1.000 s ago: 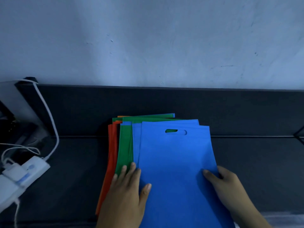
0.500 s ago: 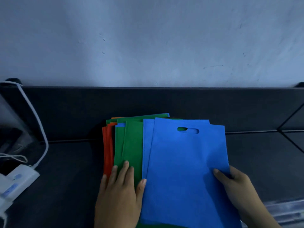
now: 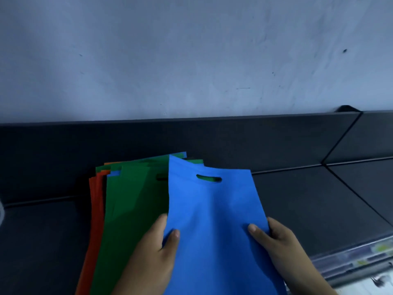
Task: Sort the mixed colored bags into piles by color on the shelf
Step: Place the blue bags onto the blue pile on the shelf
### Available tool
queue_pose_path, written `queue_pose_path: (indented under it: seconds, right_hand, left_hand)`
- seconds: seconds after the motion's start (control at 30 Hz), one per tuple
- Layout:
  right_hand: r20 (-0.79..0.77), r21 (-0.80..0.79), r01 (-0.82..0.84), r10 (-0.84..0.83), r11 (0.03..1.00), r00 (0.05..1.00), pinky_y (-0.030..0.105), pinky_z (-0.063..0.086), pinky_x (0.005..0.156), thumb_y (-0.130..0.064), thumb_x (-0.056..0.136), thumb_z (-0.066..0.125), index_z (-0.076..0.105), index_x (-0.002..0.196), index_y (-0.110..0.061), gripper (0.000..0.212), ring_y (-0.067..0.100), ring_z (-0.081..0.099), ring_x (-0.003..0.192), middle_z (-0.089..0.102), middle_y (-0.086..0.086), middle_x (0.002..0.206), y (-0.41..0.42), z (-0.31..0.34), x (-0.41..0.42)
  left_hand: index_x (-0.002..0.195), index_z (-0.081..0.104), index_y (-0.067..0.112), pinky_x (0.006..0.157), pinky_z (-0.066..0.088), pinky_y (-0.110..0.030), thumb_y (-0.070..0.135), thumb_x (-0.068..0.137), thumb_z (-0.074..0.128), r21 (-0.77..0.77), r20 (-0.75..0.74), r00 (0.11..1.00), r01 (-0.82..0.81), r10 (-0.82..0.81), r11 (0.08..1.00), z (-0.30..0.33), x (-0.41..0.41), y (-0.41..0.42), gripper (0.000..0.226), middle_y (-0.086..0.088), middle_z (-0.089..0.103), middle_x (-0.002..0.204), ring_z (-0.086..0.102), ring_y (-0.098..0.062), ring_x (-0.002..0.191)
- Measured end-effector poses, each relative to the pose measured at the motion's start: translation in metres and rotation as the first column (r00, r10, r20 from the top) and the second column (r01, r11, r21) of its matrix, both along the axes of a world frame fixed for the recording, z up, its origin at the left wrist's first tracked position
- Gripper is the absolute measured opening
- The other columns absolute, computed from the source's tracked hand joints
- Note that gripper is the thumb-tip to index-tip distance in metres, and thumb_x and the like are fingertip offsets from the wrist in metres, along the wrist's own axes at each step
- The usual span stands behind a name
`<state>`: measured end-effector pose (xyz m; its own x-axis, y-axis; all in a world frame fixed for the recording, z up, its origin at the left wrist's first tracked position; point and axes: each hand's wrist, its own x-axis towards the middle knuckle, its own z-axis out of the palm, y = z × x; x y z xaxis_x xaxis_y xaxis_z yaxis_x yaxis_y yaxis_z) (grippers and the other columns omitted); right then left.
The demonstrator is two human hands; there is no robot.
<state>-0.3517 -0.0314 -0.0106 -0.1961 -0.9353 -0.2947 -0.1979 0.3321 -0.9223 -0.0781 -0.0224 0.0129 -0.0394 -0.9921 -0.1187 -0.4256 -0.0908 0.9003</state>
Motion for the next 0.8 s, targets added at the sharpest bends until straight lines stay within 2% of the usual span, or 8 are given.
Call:
queue_pose_path:
  seconds: [0.1, 0.2, 0.3, 0.4, 0.47, 0.57, 0.67, 0.8]
  right_hand:
    - [-0.045, -0.002, -0.02, 0.02, 1.0, 0.999, 0.023, 0.055, 0.059, -0.034, 0.099, 0.07, 0.076, 0.092, -0.01, 0.026, 0.015, 0.078, 0.073, 0.083, 0.004, 0.086, -0.008, 0.002, -0.029]
    - [-0.026, 0.038, -0.051, 0.052, 0.998, 0.998, 0.033, 0.062, 0.07, -0.041, 0.101, 0.064, 0.079, 0.095, -0.011, 0.034, 0.02, 0.081, 0.08, 0.084, 0.004, 0.089, -0.024, 0.006, -0.067]
    - [-0.068, 0.067, -0.075, 0.08, 0.995, 0.994, 0.032, 0.06, 0.069, -0.045, 0.103, 0.06, 0.08, 0.095, -0.013, 0.038, 0.019, 0.081, 0.079, 0.084, 0.002, 0.087, -0.043, 0.003, -0.114]
    - [-0.171, 0.088, -0.082, 0.096, 0.993, 0.981, 0.03, 0.052, 0.064, -0.052, 0.101, 0.059, 0.073, 0.093, -0.006, 0.049, 0.017, 0.073, 0.07, 0.077, 0.005, 0.078, -0.066, -0.011, -0.169]
    - [-0.21, 0.138, -0.114, 0.141, 0.984, 0.967, 0.031, 0.048, 0.067, -0.048, 0.104, 0.056, 0.07, 0.101, -0.012, 0.039, 0.016, 0.07, 0.079, 0.073, 0.006, 0.087, -0.08, -0.022, -0.199]
    - [-0.28, 0.174, -0.238, 0.28, 0.956, 0.918, 0.032, 0.047, 0.077, -0.027, 0.104, 0.055, 0.059, 0.117, -0.024, 0.015, 0.01, 0.064, 0.098, 0.067, -0.006, 0.112, -0.099, -0.032, -0.232]
    - [-0.32, 0.19, -0.402, 0.444, 0.896, 0.837, 0.031, 0.056, 0.077, -0.019, 0.098, 0.054, 0.056, 0.111, -0.032, 0.018, 0.008, 0.066, 0.092, 0.067, -0.009, 0.107, -0.118, -0.041, -0.241]
    - [-0.44, 0.187, -0.495, 0.523, 0.849, 0.73, 0.037, 0.059, 0.079, -0.027, 0.096, 0.056, 0.058, 0.107, -0.029, 0.011, 0.013, 0.066, 0.091, 0.067, -0.007, 0.105, -0.135, -0.053, -0.238]
  left_hand:
    - [0.104, 0.066, 0.029, 0.086, 0.053, -0.033, 0.03, 0.101, 0.054, -0.004, -0.004, 0.997, -0.083, 0.083, 0.997, -0.003, -0.03, -0.001, 0.013, 0.019, 0.073, 0.094, 0.068, 0.0, 0.088]
    - [0.101, 0.064, 0.032, 0.083, 0.053, -0.041, 0.06, 0.086, 0.051, 0.022, -0.008, 0.989, -0.148, 0.148, 0.989, 0.003, -0.07, -0.006, 0.035, -0.003, 0.071, 0.088, 0.068, -0.02, 0.081]
    - [0.11, 0.058, 0.035, 0.083, 0.054, -0.029, 0.042, 0.097, 0.059, 0.095, 0.001, 0.981, -0.195, 0.195, 0.976, -0.002, -0.118, -0.014, 0.015, 0.009, 0.074, 0.094, 0.068, -0.001, 0.082]
    - [0.14, 0.042, 0.033, 0.083, 0.05, -0.022, 0.037, 0.098, 0.06, 0.119, 0.031, 0.978, -0.209, 0.207, 0.971, -0.009, -0.173, -0.028, 0.046, 0.021, 0.069, 0.117, 0.065, 0.009, 0.094]
    - [0.153, 0.027, 0.034, 0.075, 0.042, -0.008, 0.04, 0.102, 0.054, 0.166, 0.06, 0.985, -0.169, 0.161, 0.972, -0.01, -0.208, -0.033, 0.059, 0.027, 0.06, 0.121, 0.059, 0.017, 0.095]
    - [0.129, 0.043, 0.044, 0.074, 0.039, 0.0, 0.039, 0.102, 0.054, 0.232, 0.151, 0.981, -0.158, 0.125, 0.96, -0.022, -0.25, -0.048, 0.03, 0.029, 0.057, 0.118, 0.055, 0.024, 0.093]
    - [0.153, 0.038, 0.018, 0.104, 0.036, -0.017, 0.041, 0.101, 0.054, 0.288, 0.297, 0.948, -0.203, 0.114, 0.936, -0.046, -0.273, -0.058, 0.06, 0.001, 0.044, 0.151, 0.05, -0.008, 0.133]
    - [0.159, 0.026, 0.008, 0.111, 0.04, -0.033, 0.044, 0.102, 0.05, 0.279, 0.535, 0.826, -0.369, 0.176, 0.886, -0.065, -0.277, -0.061, 0.071, -0.01, 0.035, 0.148, 0.049, -0.026, 0.132]
